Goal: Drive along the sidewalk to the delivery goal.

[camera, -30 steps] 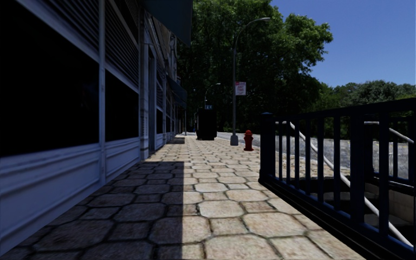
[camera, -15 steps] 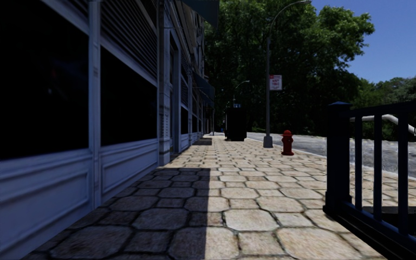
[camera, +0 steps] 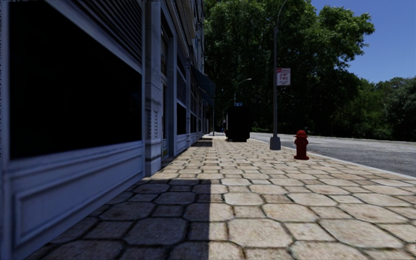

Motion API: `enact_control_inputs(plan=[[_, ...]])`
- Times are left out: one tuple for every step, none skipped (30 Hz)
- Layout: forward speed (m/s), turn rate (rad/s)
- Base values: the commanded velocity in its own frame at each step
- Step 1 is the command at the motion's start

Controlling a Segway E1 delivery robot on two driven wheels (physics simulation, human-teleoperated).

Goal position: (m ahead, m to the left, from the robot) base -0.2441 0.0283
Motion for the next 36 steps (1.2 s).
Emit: enact_control_inputs(plan=[[2.0,0.0],[1.9,0.0],[1.65,0.0],[1.35,0.0],[1.02,0.0],[1.02,0.0],[0.72,0.0],[0.49,0.0],[0.18,0.0],[0.18,0.0],[0.02,0.0],[0.0,0.0],[0.0,0.0],[0.0,0.0],[0.0,0.0],[0.0,0.0],[0.0,0.0],[0.0,0.0],[0.0,0.0],[0.0,0.0],[0.0,0.0],[0.0,0.0],[0.0,0.0],[0.0,0.0],[0.0,0.0],[0.0,0.0],[0.0,0.0],[0.0,0.0],[0.0,0.0],[0.0,0.0],[0.0,0.0],[0.0,0.0],[0.0,0.0],[0.0,0.0],[0.0,0.0],[0.0,0.0]])
